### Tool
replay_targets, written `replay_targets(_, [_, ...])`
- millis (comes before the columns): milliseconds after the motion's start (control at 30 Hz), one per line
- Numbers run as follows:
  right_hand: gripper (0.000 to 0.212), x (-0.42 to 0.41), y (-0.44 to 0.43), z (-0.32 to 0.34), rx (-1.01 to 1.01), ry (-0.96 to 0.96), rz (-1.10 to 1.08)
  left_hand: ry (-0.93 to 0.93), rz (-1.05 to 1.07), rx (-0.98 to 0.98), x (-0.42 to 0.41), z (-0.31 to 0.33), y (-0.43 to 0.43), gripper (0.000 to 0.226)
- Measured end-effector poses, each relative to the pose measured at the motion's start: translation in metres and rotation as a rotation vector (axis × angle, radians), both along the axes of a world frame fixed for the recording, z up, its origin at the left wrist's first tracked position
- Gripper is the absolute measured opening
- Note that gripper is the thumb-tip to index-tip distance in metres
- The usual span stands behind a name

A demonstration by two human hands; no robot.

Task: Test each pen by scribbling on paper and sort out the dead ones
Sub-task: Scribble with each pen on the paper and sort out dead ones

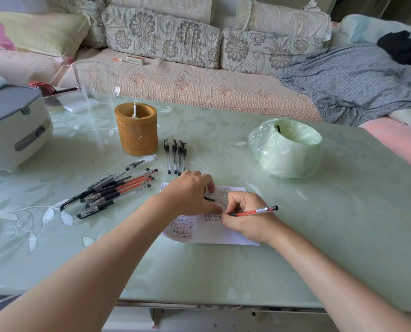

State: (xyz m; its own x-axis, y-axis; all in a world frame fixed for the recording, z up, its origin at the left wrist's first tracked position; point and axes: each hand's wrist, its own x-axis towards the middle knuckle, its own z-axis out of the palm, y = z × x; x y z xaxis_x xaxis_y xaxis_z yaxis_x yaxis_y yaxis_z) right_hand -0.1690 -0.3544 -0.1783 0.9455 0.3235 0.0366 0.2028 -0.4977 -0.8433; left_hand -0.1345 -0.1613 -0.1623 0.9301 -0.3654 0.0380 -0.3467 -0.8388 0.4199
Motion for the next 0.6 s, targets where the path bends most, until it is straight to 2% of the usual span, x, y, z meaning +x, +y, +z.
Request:
replay_targets(200, [0.018, 0.0002, 0.0003, -0.0014, -0.020, -0.055, 0.005, -0.010, 0.008, -0.006, -0.0011, -0.0016, 0.0001, 0.058])
replay_targets(433, [0.016, -0.0024, 0.0009, -0.0027, 0.048, -0.076, -0.003, -0.014, 0.014, -0.014, 0.0006, -0.0043, 0.0004, 0.058])
replay_targets(600, [0.016, -0.0016, -0.0002, -0.0020, 0.022, -0.032, 0.042, -0.009, 0.015, -0.013, 0.0007, -0.0046, 0.0004, 0.058])
